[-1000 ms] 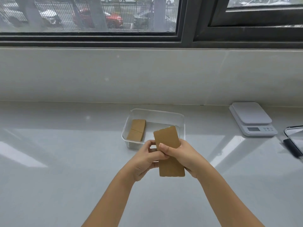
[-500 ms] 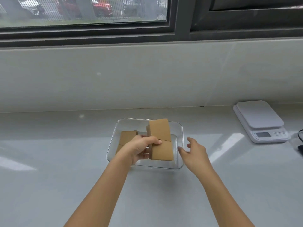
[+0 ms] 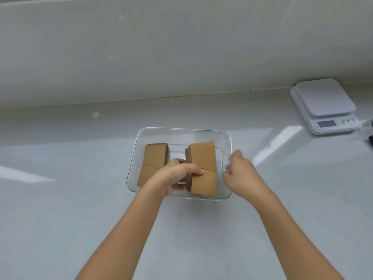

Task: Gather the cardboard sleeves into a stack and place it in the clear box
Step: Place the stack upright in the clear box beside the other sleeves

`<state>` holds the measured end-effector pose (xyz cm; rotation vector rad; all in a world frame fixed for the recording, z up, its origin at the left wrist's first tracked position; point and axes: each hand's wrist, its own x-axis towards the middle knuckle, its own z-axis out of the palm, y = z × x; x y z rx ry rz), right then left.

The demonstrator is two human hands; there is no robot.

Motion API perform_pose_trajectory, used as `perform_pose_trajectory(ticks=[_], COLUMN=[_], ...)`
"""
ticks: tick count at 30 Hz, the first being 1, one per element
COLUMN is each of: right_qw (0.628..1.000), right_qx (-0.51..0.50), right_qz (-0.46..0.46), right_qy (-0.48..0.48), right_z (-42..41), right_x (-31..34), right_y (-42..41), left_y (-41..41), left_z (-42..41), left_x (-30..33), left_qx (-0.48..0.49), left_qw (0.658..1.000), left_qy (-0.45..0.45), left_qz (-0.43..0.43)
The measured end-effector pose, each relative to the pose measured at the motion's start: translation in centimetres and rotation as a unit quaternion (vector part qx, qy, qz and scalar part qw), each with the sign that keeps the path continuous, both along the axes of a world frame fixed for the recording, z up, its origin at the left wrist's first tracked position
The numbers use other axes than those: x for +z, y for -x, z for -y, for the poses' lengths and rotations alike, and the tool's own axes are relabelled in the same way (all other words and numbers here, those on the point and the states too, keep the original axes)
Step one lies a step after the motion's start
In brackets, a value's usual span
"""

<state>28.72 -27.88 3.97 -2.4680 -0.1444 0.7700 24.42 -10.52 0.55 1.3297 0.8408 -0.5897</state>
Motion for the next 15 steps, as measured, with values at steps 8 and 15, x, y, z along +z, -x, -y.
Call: perform_pose_trajectory(ticks=[8, 15], right_qw=[0.999, 0.999], right_qx=[0.010, 0.008], right_qz=[-0.030, -0.031], right_qy=[0.018, 0.013], right_z=[2.5, 3.2], right_x=[-0.2, 0.4], right_y=[3.2, 5.4], left_y=[3.4, 5.0], left_z=[2.4, 4.3], left_x=[-0.8, -0.4], left_qx=[0.000, -0.020], left_qw=[0.999, 1.000], left_qy=[0.028, 0.003], left_qz=[-0.022, -0.021])
